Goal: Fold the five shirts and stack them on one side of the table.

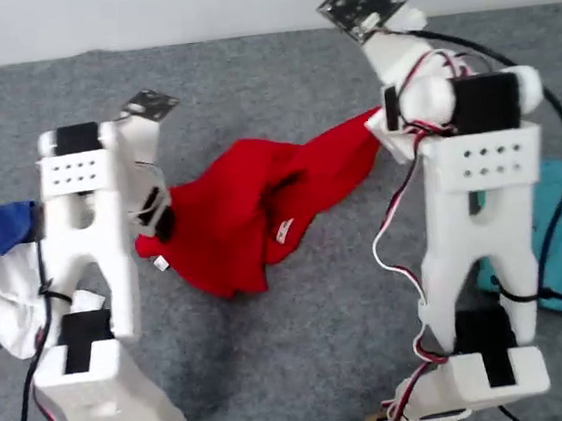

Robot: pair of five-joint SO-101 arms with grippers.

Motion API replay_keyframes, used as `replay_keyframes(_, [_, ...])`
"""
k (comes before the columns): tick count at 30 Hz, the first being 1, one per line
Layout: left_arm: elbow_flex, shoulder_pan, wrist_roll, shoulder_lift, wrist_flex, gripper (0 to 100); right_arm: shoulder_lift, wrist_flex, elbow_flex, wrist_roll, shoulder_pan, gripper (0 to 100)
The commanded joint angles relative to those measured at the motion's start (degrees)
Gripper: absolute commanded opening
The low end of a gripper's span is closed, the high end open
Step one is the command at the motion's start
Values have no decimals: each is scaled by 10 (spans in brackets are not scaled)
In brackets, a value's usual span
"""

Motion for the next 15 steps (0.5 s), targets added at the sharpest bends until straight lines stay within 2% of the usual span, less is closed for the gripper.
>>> replay_keyframes(1, [-20, 52, -2, -11, 21, 177, -34, 23, -26, -4, 22, 11])
replay_keyframes(5, [-15, 103, 0, -53, 21, 177, -33, 23, -26, -4, 24, 11])
replay_keyframes(10, [64, 188, 8, -84, 18, 177, -32, 23, -25, -4, 25, 11])
replay_keyframes(15, [163, 241, 36, -53, -69, 179, -32, 22, 18, -4, 25, 11])
